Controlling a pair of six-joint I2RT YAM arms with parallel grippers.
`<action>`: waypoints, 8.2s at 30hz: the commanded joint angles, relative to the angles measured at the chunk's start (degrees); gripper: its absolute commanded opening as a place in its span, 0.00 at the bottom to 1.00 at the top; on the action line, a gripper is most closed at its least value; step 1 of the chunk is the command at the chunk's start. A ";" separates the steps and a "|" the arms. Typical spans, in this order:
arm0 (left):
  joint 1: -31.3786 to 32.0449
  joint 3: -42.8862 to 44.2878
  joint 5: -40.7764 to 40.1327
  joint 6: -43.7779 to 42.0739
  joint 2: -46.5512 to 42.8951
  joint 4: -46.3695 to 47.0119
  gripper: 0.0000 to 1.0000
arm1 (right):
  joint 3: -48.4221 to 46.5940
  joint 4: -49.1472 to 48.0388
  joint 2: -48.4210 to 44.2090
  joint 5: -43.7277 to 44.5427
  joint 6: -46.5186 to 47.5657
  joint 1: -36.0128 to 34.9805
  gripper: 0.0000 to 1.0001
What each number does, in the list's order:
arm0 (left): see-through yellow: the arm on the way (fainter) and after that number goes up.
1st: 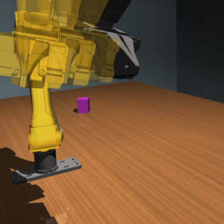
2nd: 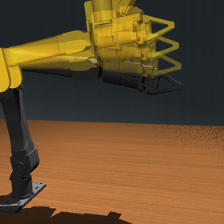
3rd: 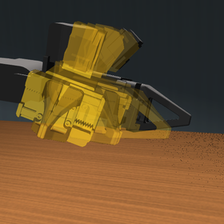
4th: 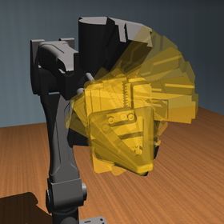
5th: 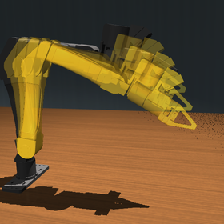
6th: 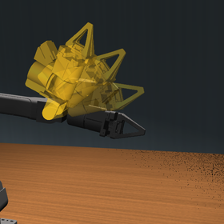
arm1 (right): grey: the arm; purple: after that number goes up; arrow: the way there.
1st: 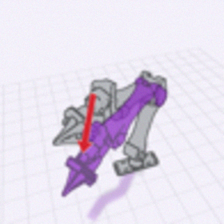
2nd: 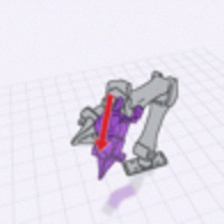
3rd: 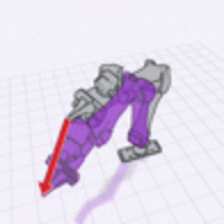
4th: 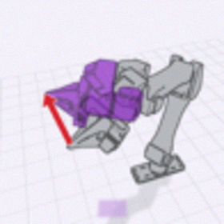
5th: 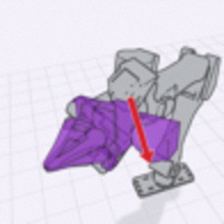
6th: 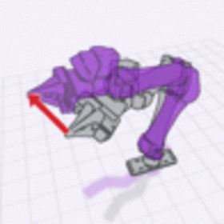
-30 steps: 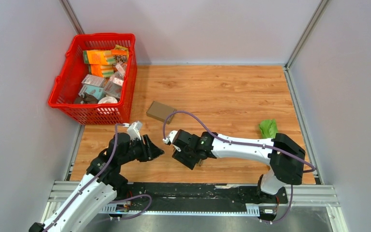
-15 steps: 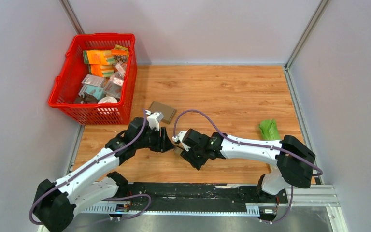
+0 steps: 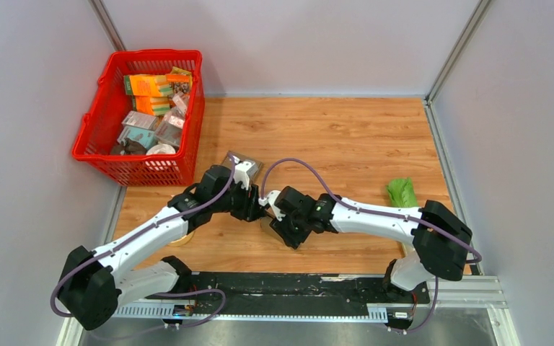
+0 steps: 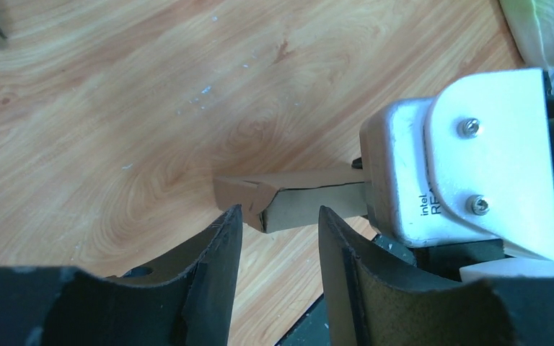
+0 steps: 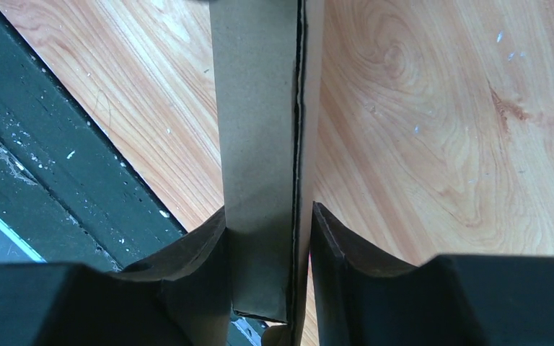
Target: Fold the paper box
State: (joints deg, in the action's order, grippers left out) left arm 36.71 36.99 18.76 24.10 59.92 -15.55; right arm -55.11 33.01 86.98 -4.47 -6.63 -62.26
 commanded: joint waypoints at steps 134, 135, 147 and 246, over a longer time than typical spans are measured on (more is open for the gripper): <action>31.84 2.56 -53.13 15.36 5.82 -5.89 0.00 | 8.09 -3.39 -17.02 -7.93 -43.89 14.27 0.15; 32.02 2.56 -53.48 15.71 5.65 -6.07 0.00 | 8.61 -3.74 -17.02 -7.31 -44.43 14.27 0.15; 35.10 -0.87 -56.47 20.02 3.63 -6.07 0.00 | 20.39 -19.03 -20.36 -10.38 -51.46 14.97 0.08; 40.99 5.28 -66.05 31.98 10.21 -17.85 0.00 | 4.05 0.91 -17.28 6.05 -19.64 8.73 0.38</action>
State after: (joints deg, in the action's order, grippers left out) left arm 77.54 40.88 -48.80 56.27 68.88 -31.40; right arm -47.11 36.03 69.49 -0.36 -28.16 -52.93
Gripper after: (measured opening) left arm 0.006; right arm 0.404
